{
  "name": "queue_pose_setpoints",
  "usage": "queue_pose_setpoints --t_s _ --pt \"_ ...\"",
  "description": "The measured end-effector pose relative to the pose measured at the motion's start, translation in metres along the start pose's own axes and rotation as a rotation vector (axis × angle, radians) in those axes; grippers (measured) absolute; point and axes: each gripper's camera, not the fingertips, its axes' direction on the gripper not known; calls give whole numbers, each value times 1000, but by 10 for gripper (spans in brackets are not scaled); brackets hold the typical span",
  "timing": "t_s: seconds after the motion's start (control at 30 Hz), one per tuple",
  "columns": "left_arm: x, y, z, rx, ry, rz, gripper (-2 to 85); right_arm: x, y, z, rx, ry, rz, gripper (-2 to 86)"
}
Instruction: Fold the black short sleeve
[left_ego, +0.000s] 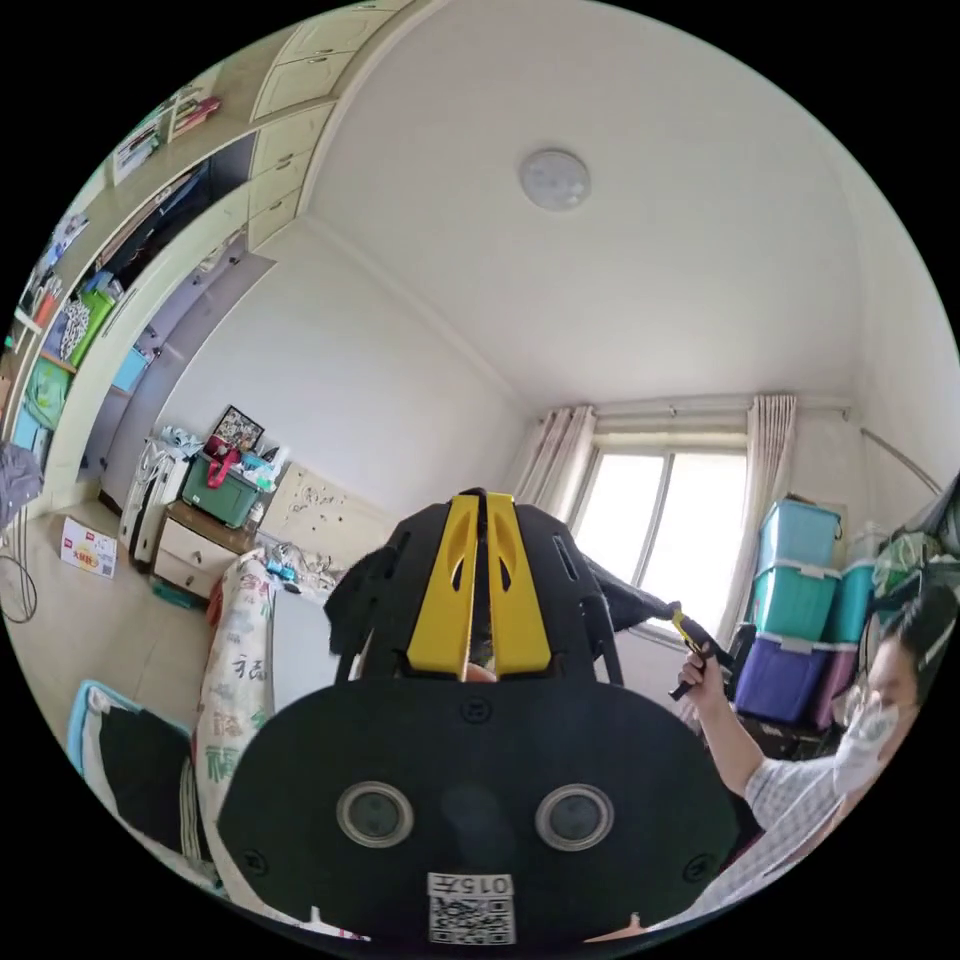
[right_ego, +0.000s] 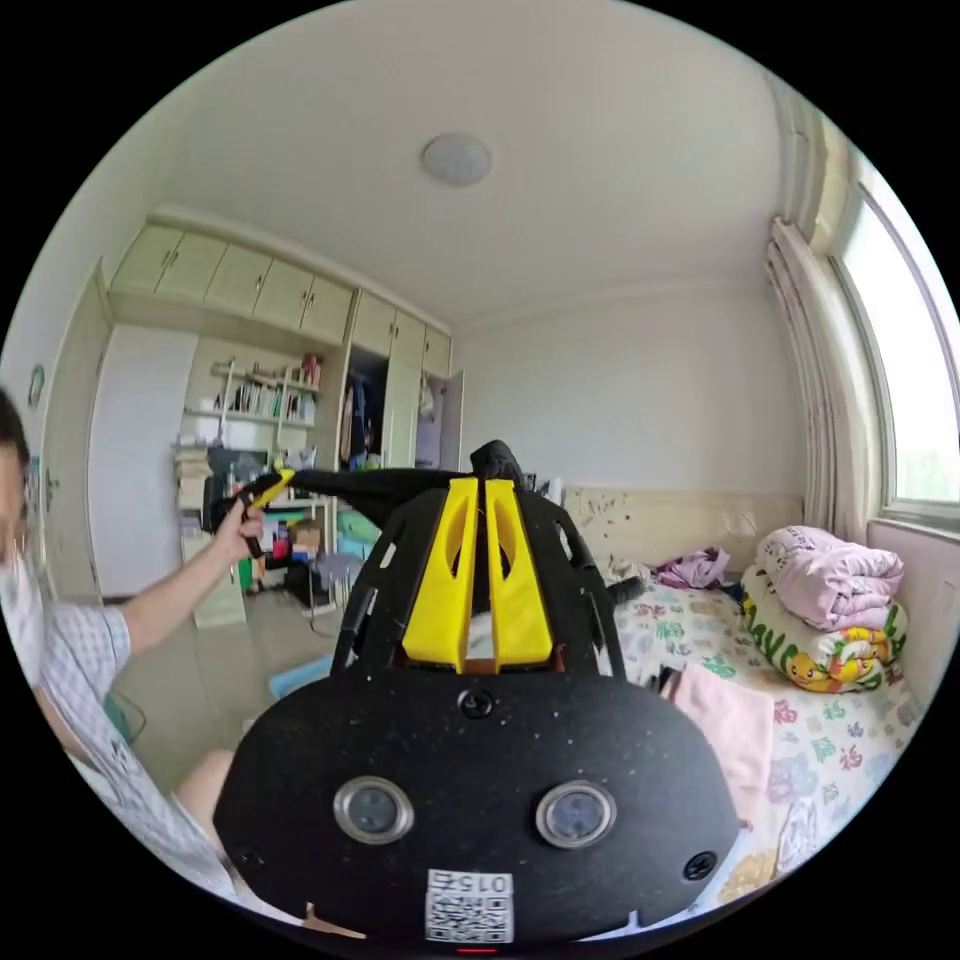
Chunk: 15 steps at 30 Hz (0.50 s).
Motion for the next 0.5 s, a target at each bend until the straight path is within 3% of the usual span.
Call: queue_pose_setpoints --t_s 0.1,0.27,0.37,0.5 --pt "-32 75 -34 -164 22 -41 -6 -19 102 -5 -158 -16 -17 3" --pt "-110 260 -81 -502 -103 -210 -6 -22 310 14 -512 -23 198 4" --pt "-149 351 -99 -637 -169 -367 -5 -24 399 27 -677 4 298 4" --pt "-162 408 -115 -736 -259 -416 -5 -22 454 29 -774 -10 394 4"
